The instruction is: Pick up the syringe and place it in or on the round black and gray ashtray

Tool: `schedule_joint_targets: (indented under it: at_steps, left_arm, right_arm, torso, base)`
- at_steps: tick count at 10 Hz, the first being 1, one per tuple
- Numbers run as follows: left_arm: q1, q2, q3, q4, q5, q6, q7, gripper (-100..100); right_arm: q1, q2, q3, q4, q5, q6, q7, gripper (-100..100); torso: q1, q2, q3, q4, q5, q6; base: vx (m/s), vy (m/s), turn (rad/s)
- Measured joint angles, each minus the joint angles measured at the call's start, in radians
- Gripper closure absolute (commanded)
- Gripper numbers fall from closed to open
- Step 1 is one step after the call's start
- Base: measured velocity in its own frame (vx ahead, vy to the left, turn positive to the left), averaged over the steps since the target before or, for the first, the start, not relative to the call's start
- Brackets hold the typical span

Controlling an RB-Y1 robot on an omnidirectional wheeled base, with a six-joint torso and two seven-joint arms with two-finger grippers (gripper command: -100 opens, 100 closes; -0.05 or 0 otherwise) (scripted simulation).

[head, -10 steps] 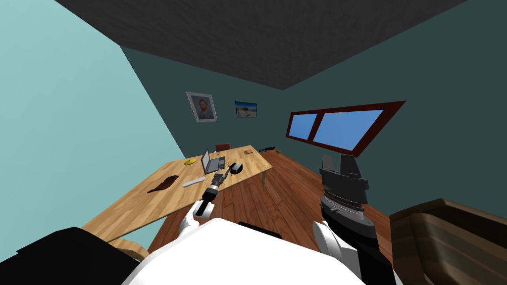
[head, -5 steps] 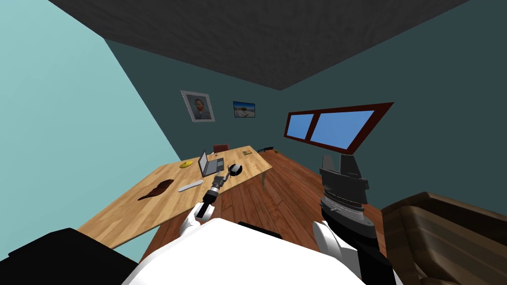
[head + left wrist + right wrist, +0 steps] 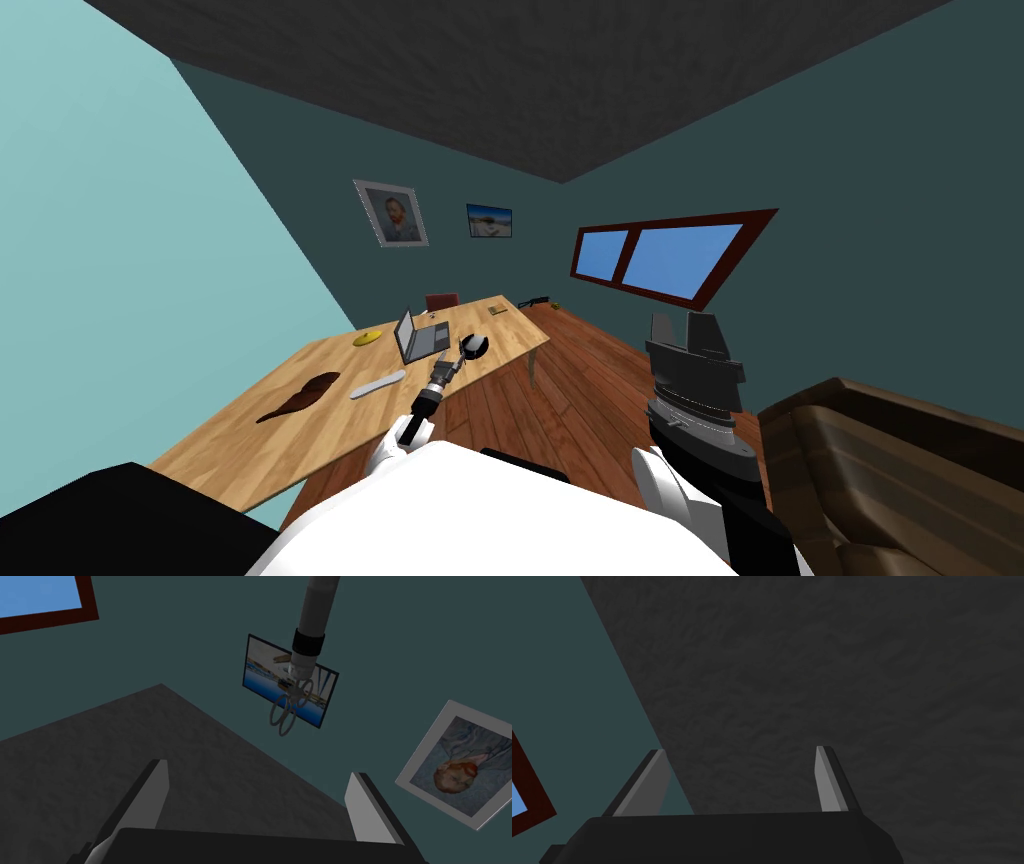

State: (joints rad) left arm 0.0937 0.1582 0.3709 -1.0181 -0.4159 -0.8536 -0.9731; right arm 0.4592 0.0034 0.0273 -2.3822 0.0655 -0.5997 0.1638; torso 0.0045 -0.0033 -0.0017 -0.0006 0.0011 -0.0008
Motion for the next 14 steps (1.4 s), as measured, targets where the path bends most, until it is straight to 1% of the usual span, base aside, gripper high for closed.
schedule_joint_targets:
  at_steps: [1,2,3,5,12,13,14]
  left_arm:
    - [-0.011,0.001,0.006,0.038,-0.003,-0.014,-0.016,-100]
    - [-0.026,-0.002,0.012,0.079,-0.009,-0.03,-0.039,-100]
    - [-0.035,-0.003,0.016,0.109,-0.015,-0.04,-0.06,-100]
    - [-0.037,-0.004,0.02,0.147,-0.022,-0.05,-0.077,-100]
    - [-0.086,-0.007,0.039,0.31,-0.035,-0.107,-0.154,-100]
    - [-0.086,-0.009,0.04,0.324,-0.038,-0.113,-0.163,-100]
    - [-0.086,-0.009,0.04,0.325,-0.038,-0.114,-0.164,0]
  right_arm:
    - [0.0,0.0,0.0,0.0,0.0,0.0,0.0,0]
    - [0.0,0.0,0.0,0.0,0.0,0.0,0.0,0]
    - [0.0,0.0,0.0,0.0,0.0,0.0,0.0,0]
    - [0.0,0.0,0.0,0.0,0.0,0.0,0.0,0]
    - [0.0,0.0,0.0,0.0,0.0,0.0,0.0,0]
    - [0.0,0.0,0.0,0.0,0.0,0.0,0.0,0]
    - [0.0,0.0,0.0,0.0,0.0,0.0,0.0,0]
  torso:
    - [0.0,0.0,0.0,0.0,0.0,0.0]
    - [0.001,-0.002,-0.001,0.0,0.0,0.0]
    - [0.002,-0.003,-0.001,0.0,0.0,0.0]
    - [0.001,0.0,0.0,0.0,0.0,0.0]
    - [-0.001,-0.001,-0.001,0.0,0.0,0.0]
    - [-0.001,-0.001,-0.001,0.0,0.0,0.0]
    - [-0.003,0.0,0.0,0.0,-0.001,0.0]
  base:
    - [0.068,0.08,-0.111]
    - [0.07,0.09,-0.132]
    - [0.036,0.075,-0.044]
    - [0.026,0.06,-0.045]
    - [0.04,0.056,-0.06]
    - [0.019,0.025,-0.013]
    - [0.0,0.0,0.0]
